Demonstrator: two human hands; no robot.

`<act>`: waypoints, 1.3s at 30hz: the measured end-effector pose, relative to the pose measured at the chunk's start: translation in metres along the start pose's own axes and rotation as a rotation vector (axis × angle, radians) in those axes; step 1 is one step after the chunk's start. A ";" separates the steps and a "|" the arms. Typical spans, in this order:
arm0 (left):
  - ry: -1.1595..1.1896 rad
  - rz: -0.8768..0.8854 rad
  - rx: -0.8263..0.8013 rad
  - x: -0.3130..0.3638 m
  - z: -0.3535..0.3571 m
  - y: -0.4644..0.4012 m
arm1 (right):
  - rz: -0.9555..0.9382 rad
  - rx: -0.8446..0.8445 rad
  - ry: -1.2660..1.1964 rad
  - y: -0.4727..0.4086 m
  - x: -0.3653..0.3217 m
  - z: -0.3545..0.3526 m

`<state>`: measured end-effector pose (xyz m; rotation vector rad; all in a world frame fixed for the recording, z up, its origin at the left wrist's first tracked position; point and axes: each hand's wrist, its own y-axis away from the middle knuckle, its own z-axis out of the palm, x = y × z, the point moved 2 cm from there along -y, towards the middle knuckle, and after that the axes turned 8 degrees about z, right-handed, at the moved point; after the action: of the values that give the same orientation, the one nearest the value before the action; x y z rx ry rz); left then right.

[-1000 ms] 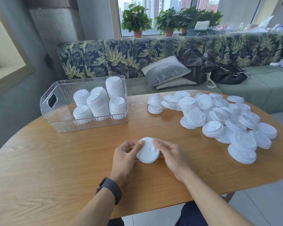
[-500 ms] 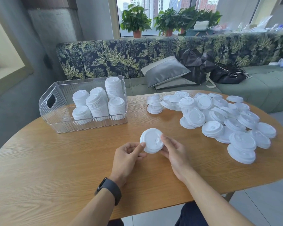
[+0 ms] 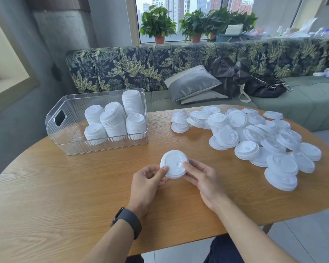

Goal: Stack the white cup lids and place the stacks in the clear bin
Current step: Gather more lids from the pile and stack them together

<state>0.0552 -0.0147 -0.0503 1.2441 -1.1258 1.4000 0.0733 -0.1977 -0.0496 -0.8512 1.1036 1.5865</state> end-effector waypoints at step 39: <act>-0.770 0.496 -0.196 0.013 -0.074 0.008 | 0.182 -0.153 0.113 -0.008 0.019 0.095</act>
<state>0.0349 0.0580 -0.0431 1.4610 -2.1607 1.1098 0.0753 -0.1011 -0.0364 -0.9750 1.1781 1.8104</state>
